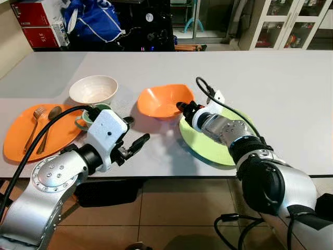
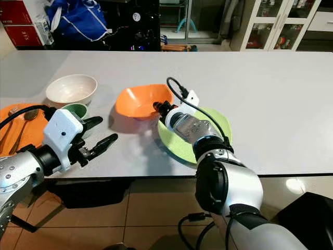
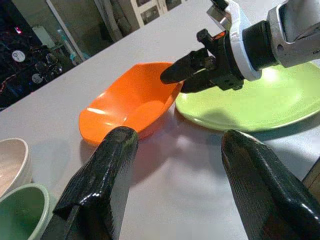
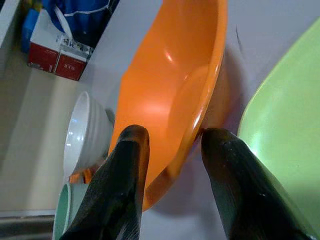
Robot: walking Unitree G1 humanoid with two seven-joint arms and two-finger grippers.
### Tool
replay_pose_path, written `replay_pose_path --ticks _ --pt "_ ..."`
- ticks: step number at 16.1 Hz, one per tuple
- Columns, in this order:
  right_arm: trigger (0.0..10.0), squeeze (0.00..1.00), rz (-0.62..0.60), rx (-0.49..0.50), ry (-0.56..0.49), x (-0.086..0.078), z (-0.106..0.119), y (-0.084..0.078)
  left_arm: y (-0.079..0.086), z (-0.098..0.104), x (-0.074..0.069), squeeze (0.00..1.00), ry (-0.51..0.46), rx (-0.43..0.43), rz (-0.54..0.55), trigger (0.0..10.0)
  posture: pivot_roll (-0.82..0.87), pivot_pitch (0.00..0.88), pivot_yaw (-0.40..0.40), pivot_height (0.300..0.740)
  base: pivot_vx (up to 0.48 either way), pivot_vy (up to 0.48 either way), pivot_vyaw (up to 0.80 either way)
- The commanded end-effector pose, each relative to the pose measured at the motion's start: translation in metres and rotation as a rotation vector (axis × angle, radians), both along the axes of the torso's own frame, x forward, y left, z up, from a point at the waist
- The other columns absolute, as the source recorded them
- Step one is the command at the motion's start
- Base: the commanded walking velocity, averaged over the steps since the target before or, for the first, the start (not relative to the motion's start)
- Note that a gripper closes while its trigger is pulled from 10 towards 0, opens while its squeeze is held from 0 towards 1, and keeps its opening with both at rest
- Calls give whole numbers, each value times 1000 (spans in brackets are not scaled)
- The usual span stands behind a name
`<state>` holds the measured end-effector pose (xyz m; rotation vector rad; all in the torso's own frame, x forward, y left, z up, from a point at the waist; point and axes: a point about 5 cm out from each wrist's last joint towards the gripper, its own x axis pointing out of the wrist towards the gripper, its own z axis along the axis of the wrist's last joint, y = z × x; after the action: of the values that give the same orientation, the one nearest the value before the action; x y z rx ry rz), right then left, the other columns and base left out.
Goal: Setting the table
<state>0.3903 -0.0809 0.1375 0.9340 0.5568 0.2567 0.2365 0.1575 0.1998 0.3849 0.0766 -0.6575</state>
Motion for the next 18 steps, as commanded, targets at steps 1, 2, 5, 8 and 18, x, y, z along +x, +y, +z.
replay_pose_path --ticks 1,2,5,8,18 --pt "10000 0 6 -19 -51 5 11 -3 -6 2 1 0 -17 0 -18 10000 105 0 35 740 0 0 0" --pt "10000 0 9 -33 -43 3 7 -4 -7 1 1 0 -16 -3 -22 10000 105 0 35 740 0 0 0" --pt "10000 0 8 -48 8 -3 -9 -9 -16 -1 6 0 -22 -18 -45 10000 74 0 54 740 0 0 0" --pt "10000 0 24 -37 19 -6 -14 -10 -17 0 13 0 -39 -21 -46 10000 65 0 52 740 0 0 0" --pt "10000 0 104 -27 -24 -30 -11 -50 -22 -4 22 0 -82 -89 66 10000 32 0 35 740 0 0 0"
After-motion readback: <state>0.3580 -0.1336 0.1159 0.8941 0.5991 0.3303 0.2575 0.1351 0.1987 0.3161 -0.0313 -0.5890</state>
